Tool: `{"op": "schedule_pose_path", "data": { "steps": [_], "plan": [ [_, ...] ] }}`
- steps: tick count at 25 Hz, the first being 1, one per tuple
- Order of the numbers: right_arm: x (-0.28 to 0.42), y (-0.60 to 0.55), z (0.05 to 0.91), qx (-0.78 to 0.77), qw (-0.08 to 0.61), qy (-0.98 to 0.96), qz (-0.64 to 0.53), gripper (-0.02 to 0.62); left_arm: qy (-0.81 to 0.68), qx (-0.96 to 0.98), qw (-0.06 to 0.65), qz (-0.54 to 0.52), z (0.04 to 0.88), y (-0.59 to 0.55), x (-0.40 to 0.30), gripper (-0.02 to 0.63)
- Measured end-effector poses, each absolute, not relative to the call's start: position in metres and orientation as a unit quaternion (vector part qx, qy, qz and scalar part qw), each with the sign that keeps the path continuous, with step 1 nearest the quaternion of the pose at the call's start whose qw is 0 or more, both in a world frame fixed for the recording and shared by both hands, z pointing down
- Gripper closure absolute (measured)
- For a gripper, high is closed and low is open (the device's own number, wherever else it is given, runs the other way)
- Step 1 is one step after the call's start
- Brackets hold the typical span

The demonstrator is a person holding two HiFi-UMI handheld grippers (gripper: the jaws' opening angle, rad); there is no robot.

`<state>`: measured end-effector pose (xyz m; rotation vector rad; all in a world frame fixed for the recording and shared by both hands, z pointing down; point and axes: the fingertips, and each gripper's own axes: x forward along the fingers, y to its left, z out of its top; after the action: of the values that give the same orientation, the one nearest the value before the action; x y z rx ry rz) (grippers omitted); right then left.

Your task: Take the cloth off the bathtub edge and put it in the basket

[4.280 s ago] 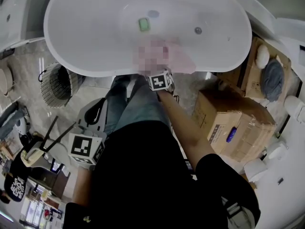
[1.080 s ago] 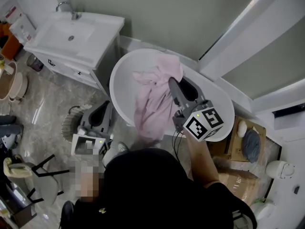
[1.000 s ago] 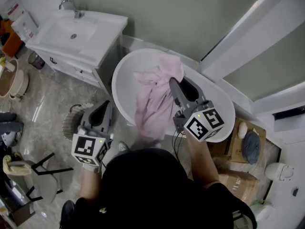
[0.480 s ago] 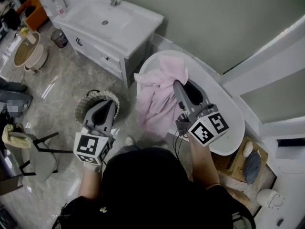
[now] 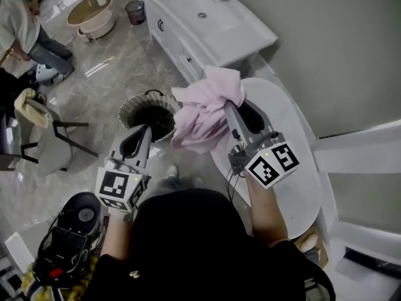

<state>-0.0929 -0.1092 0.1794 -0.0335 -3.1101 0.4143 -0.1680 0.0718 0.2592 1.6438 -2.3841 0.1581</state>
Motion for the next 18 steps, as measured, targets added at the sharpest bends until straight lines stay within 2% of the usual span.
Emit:
{"op": "schedule_pose_path", "data": {
  "steps": [10, 18],
  "plan": [
    [-0.189, -0.015, 0.226, -0.138, 0.045, -0.980, 0.138, 0.506, -0.882, 0.444, 0.152, 0.036, 0.295, 0.186, -0.192, 0.592],
    [-0.250, 0.009, 0.239, -0.186, 0.077, -0.967, 0.153, 0.506, -0.907, 0.382, 0.174, 0.022, 0.299, 0.218, -0.228, 0.592]
  ]
}}
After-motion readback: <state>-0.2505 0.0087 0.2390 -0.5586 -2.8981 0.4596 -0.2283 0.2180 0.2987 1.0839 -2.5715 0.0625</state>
